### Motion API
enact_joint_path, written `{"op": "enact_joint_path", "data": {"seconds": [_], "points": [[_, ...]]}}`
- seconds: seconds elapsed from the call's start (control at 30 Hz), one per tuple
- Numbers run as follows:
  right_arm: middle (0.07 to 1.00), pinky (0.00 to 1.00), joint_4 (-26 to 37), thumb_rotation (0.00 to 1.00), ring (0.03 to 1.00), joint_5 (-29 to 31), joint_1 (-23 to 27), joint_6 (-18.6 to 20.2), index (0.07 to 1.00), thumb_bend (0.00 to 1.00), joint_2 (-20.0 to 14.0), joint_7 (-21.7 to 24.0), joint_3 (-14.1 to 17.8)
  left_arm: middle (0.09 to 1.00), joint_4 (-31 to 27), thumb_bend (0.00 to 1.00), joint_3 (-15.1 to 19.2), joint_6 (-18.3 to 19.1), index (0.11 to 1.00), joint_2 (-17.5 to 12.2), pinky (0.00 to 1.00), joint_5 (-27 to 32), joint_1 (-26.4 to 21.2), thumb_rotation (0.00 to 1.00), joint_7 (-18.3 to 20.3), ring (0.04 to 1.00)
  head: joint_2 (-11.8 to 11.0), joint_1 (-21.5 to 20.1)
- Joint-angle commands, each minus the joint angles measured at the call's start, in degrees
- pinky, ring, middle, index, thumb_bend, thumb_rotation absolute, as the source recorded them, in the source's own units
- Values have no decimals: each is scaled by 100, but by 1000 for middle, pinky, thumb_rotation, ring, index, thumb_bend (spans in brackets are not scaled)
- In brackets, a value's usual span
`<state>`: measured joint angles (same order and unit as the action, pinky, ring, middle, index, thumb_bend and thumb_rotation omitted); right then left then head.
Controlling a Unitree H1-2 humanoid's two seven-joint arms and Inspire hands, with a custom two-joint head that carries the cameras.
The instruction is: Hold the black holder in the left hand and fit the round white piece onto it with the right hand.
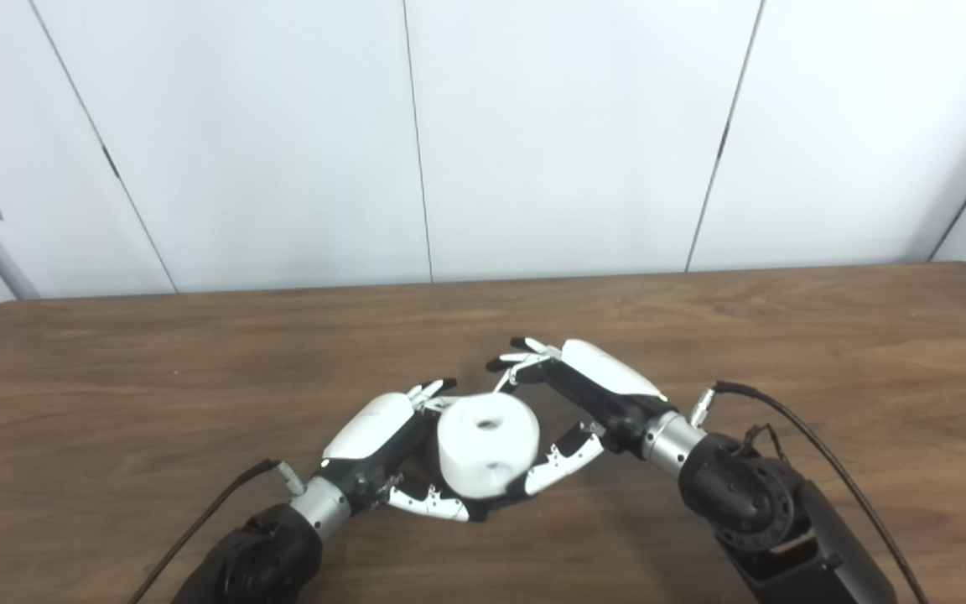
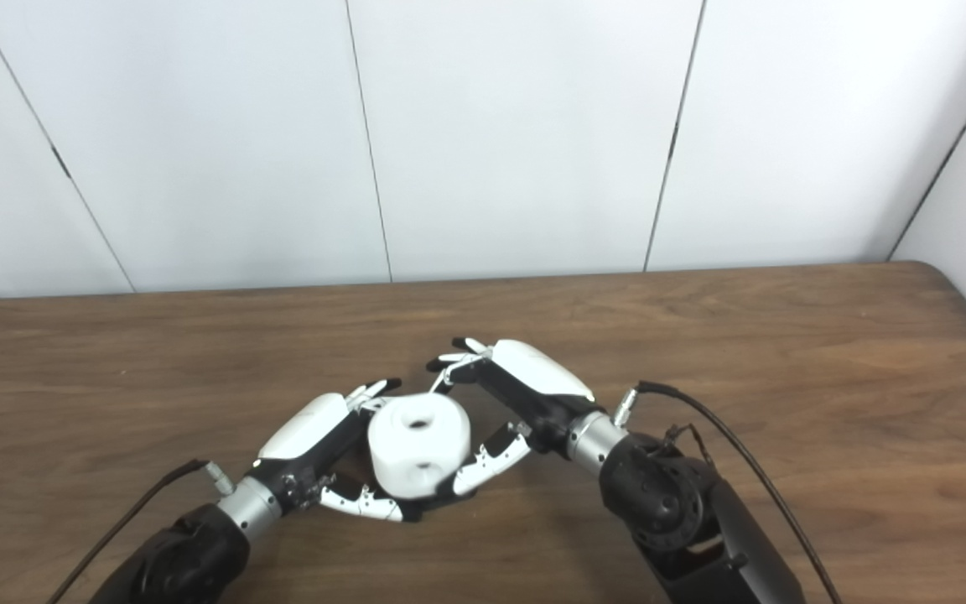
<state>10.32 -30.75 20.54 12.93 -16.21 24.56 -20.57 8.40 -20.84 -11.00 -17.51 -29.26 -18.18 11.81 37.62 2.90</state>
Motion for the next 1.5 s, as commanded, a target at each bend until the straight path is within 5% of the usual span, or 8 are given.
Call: {"op": "enact_joint_path", "data": {"seconds": [0.0, 0.77, 1.03, 1.47], "points": [[924, 1000, 228, 364, 1000, -40, 140, -14, 767, 956, 5, -20, 21, 867, -108, 524, -53, 9, 481, 12, 1000, -35, -26, 56, 113, 1000, 13, 9], [958, 1000, 302, 376, 1000, 149, 190, -1, 796, 913, -72, 59, 157, 864, -184, 524, -2, 144, 482, -46, 1000, -19, -61, 55, 197, 1000, 40, -8], [989, 1000, 316, 217, 1000, 479, 218, 67, 884, 996, -512, 449, 356, 858, -180, 524, 65, 136, 482, -86, 1000, -23, -67, 55, 162, 1000, 59, -11], [1000, 984, 353, 15, 1000, 998, 2, 242, 968, 991, -1109, 611, 841, 854, -165, 524, 161, 58, 482, -156, 1000, 18, -80, 55, 257, 1000, 35, -68]]}}
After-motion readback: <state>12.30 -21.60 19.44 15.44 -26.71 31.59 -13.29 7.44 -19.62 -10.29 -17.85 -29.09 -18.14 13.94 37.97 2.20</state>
